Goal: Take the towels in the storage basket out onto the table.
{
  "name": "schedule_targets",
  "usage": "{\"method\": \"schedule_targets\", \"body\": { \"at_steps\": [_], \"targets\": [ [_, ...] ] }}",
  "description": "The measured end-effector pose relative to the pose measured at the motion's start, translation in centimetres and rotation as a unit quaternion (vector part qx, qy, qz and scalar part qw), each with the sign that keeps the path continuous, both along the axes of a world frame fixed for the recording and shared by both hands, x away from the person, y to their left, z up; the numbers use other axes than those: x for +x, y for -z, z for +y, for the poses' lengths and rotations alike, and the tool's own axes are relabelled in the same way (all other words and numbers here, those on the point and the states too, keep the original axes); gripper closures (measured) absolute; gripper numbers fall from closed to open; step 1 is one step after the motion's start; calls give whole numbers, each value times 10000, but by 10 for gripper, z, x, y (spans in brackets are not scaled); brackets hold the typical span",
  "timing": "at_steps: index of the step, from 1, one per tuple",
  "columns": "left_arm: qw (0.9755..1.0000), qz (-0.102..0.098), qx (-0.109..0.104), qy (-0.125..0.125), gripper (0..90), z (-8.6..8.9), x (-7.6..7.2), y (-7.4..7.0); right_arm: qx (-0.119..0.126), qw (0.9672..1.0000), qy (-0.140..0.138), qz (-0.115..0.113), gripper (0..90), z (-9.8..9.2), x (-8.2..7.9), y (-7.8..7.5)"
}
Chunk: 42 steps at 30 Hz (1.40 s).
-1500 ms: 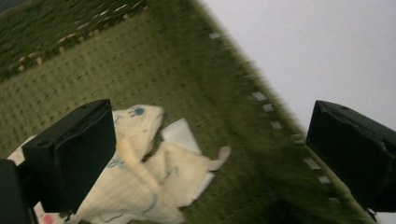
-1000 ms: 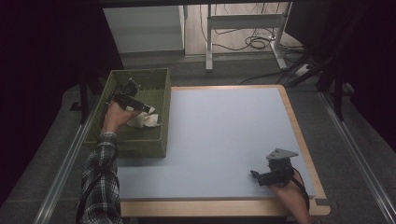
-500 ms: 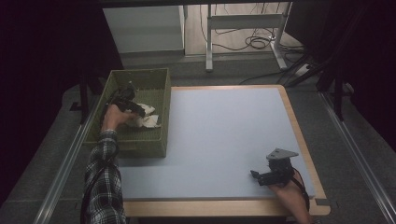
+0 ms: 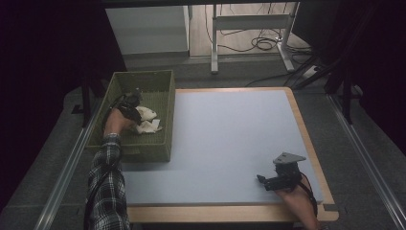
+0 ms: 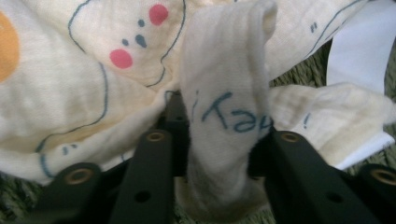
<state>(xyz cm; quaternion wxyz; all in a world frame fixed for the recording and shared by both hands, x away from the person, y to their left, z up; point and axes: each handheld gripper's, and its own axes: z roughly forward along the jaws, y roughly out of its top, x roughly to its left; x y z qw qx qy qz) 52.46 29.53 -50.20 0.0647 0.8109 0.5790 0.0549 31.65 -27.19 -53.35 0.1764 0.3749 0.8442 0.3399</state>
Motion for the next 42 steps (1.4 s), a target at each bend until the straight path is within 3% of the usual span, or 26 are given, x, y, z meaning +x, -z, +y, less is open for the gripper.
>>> {"method": "schedule_targets", "body": {
  "at_steps": [5, 7, 8, 9, 11, 18, 22, 29, 42],
  "targets": [
    [10000, -42, -63, 64, 745, 0, 0, -2, 8, 10000, 6, 3, 19, 0, 0, 0],
    [9997, -106, -202, 65, 744, 1, -1, -6, 8, 10000, 5, 4, 19, 0, 0, 0],
    [9992, -250, -321, 60, 744, 2, -3, -11, 10, 10000, 6, 4, 19, 0, 0, 0],
    [9992, -250, -321, 60, 743, 2, -3, -11, 10, 10000, 6, 4, 19, 0, 0, 0],
    [9980, -331, -538, 75, 741, 3, -7, -17, 8, 10000, 6, 3, 19, 0, 0, 0],
    [9950, -561, -827, 30, 738, 12, -21, -37, -1, 10000, 1, 0, 19, 0, 0, 0],
    [9914, -663, -1126, 19, 738, 19, -30, -53, -2, 10000, 1, 0, 19, 0, 0, 0],
    [9882, -959, -1192, 73, 736, 24, -46, -78, 1, 10000, 5, 2, 19, 0, 0, 0],
    [9852, -1220, -1178, 234, 734, 20, -62, -119, -5, 10000, 6, 2, 19, 0, 0, 0]
  ]
}}
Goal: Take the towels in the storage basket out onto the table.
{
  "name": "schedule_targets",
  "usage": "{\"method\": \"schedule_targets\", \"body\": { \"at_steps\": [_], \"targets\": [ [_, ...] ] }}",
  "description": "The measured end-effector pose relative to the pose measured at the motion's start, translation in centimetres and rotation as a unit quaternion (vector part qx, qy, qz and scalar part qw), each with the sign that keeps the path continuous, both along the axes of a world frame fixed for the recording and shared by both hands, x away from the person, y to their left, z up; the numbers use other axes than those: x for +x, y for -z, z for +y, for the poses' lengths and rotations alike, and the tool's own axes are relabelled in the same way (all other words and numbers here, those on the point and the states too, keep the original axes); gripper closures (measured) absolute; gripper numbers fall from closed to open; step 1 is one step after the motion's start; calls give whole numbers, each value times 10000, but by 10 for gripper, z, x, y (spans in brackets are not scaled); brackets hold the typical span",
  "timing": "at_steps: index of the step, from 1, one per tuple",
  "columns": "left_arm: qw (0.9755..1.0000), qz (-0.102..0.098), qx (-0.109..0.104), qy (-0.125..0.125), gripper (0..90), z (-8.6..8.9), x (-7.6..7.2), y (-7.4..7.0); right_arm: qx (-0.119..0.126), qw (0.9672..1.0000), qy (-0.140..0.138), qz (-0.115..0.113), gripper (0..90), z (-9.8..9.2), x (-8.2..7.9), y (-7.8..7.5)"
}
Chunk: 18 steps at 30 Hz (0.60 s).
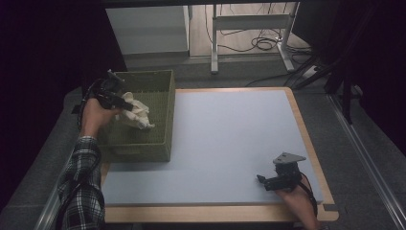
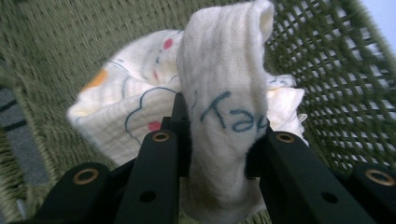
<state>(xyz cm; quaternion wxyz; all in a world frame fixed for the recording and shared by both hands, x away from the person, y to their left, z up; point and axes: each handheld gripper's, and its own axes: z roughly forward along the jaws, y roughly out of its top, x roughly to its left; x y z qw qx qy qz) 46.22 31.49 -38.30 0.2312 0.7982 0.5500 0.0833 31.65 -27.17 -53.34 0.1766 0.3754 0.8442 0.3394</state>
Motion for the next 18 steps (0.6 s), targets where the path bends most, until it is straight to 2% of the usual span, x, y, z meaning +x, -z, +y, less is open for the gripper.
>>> {"method": "schedule_targets", "body": {
  "at_steps": [5, 12, 13, 14, 18],
  "targets": [
    [9996, -175, 132, 154, 733, -9, -7, -23, -6, 10000, -4, -3, 19, 0, 0, 0],
    [9991, -292, 226, 192, 733, -14, -13, -41, -4, 10000, -5, -2, 19, 0, 0, 0],
    [9989, -328, 250, 214, 733, -14, -15, -47, -1, 10000, -3, 0, 19, 0, 0, 0],
    [9989, -328, 250, 214, 733, -14, -15, -47, -1, 10000, -3, 0, 19, 0, 0, 0],
    [9985, -430, 262, 230, 733, -16, -21, -62, 8, 10000, 3, 1, 19, 0, 0, 0]
  ]
}}
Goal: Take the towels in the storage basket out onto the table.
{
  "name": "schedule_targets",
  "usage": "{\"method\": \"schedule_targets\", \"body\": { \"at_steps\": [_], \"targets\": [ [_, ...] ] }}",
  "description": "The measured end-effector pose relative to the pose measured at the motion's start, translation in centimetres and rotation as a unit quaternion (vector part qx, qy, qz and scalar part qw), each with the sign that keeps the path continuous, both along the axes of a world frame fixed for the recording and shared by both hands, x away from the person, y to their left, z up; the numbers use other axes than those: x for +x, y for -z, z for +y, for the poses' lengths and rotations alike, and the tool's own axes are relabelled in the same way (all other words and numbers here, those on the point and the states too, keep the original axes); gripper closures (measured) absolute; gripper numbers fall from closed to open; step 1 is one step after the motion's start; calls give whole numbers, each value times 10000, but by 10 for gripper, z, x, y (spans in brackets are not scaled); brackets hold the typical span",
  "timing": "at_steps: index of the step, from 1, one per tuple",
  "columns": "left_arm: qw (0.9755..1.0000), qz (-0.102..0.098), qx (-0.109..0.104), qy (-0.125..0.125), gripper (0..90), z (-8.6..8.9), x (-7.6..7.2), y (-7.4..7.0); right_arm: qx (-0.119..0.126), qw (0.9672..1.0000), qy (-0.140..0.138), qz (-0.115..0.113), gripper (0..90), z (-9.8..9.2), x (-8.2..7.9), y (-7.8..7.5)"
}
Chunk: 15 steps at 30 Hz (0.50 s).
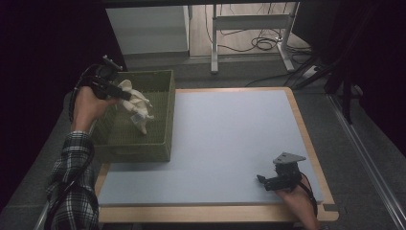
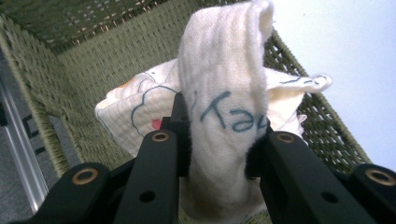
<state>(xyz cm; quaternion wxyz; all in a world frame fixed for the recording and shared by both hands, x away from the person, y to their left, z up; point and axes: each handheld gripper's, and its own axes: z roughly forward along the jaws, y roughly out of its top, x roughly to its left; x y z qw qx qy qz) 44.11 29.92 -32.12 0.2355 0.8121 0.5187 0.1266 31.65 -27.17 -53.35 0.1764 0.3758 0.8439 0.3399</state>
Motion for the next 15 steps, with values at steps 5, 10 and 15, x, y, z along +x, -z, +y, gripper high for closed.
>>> {"method": "schedule_targets", "body": {
  "at_steps": [5, 10, 15],
  "targets": [
    [9999, -100, -16, 10, 732, -1, -4, -11, 3, 10000, 2, 4, 19, 0, 0, 0],
    [9998, -178, -2, 28, 732, -3, -7, -22, 4, 10000, 2, 4, 19, 0, 0, 0],
    [9997, -228, 3, 64, 732, -8, -8, -27, 3, 10000, 1, 3, 19, 0, 0, 0]
  ]
}}
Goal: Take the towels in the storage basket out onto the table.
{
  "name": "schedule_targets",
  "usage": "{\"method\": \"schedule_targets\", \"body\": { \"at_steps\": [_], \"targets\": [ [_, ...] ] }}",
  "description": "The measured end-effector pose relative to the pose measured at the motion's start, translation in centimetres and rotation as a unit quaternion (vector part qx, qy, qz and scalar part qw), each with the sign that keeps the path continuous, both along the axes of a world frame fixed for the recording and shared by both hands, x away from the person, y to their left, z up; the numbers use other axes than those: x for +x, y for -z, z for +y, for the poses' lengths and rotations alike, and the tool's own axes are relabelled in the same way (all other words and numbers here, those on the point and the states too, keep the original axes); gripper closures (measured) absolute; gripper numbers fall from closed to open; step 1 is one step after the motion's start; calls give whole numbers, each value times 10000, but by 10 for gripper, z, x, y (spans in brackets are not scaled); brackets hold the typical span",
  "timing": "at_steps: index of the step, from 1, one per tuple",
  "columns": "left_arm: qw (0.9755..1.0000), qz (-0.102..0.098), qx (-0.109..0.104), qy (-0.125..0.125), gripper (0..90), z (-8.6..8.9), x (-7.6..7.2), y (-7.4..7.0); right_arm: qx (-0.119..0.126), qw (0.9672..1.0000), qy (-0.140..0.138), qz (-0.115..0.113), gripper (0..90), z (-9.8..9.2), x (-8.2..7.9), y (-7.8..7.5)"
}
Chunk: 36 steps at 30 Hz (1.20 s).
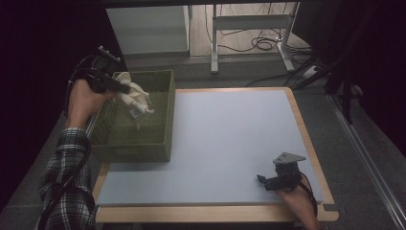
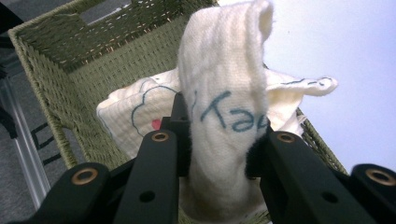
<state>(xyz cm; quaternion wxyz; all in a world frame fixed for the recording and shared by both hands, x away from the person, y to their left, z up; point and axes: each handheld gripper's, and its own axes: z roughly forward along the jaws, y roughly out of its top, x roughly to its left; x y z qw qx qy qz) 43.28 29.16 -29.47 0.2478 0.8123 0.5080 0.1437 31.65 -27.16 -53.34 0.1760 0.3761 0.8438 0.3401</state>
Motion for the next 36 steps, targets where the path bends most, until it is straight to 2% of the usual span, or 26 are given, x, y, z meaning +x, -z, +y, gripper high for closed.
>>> {"method": "schedule_targets", "body": {
  "at_steps": [4, 6, 8, 14, 16, 23, 33, 36],
  "targets": [
    [10000, 3, 21, -19, 732, -1, 3, 7, 0, 10000, 1, 1, 19, 0, 0, 0],
    [10000, 32, -40, 4, 733, -1, 5, 9, 0, 10000, 1, 2, 19, 0, 0, 0],
    [10000, 25, -31, 12, 733, -4, 7, 9, 1, 10000, 3, 3, 19, 0, 0, 0],
    [9999, -99, -27, 108, 732, -16, 7, -8, 9, 10000, 2, 7, 19, 0, 0, 0],
    [9998, -143, 16, 158, 733, -23, 6, -19, 7, 10000, 1, 7, 19, 0, 0, 0],
    [9995, -113, 131, 279, 732, -38, 6, -37, 8, 10000, 0, 10, 19, 0, 0, 0],
    [9983, -189, 330, 444, 730, -60, -2, -76, -1, 10000, 0, 4, 19, 0, 0, 0],
    [9981, -209, 335, 472, 729, -64, -3, -82, 0, 10000, -1, 5, 19, 0, 0, 0]
  ]
}}
